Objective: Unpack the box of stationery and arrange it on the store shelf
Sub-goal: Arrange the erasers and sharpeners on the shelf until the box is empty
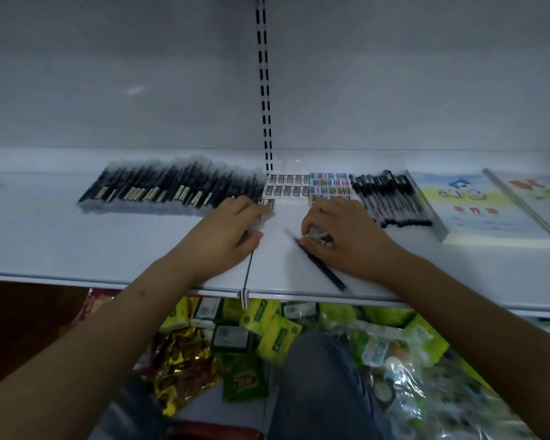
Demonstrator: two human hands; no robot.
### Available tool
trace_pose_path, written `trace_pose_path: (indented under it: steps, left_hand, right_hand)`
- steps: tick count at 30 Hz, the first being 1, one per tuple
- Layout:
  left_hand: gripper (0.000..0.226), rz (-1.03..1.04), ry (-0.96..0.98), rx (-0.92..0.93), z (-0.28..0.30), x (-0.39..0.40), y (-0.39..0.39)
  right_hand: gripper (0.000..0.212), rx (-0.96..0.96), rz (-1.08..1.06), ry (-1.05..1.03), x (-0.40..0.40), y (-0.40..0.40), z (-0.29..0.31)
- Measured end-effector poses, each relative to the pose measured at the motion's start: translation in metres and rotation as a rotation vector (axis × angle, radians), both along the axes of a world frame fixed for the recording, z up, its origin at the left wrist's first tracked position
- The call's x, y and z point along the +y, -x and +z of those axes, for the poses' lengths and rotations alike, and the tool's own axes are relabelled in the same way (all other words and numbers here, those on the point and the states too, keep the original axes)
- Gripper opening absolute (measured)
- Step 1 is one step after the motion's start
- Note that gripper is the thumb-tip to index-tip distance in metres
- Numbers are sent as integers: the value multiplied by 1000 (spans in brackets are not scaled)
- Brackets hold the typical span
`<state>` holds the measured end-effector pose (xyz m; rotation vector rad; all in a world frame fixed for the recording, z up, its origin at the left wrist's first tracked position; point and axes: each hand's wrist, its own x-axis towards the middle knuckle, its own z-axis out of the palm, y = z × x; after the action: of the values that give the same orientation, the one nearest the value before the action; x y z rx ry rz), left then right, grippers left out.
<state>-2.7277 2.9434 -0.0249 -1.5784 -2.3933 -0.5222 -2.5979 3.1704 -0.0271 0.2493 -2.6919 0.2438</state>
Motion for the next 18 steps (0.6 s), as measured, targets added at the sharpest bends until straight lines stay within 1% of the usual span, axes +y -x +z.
trace_pose_path:
  steps: [3, 5, 8, 12, 14, 16, 18]
  left_hand:
    - [46, 17, -10, -56, 3, -2, -2]
    - [47, 38, -22, -75, 4, -5, -3]
    - [47, 65, -38, -65, 8, -12, -5]
    - [45, 102, -46, -29, 13, -24, -5]
    - [47, 128, -77, -34, 14, -35, -5]
    - [48, 162, -90, -46, 13, -49, -4]
    - [40, 179, -80, -70, 8, -63, -6]
  right_hand:
    - [27, -78, 83, 142, 5, -9, 2]
    - [35, -93, 102, 213, 8, -16, 3]
    - [47, -82, 96, 250, 12, -24, 3]
    - [55, -107, 79, 250, 17, -27, 1]
    - [55, -56, 73, 255, 16, -30, 4]
    - [50, 16, 57, 263, 11, -37, 12]
    - [45, -12, 30, 196, -1, -45, 22]
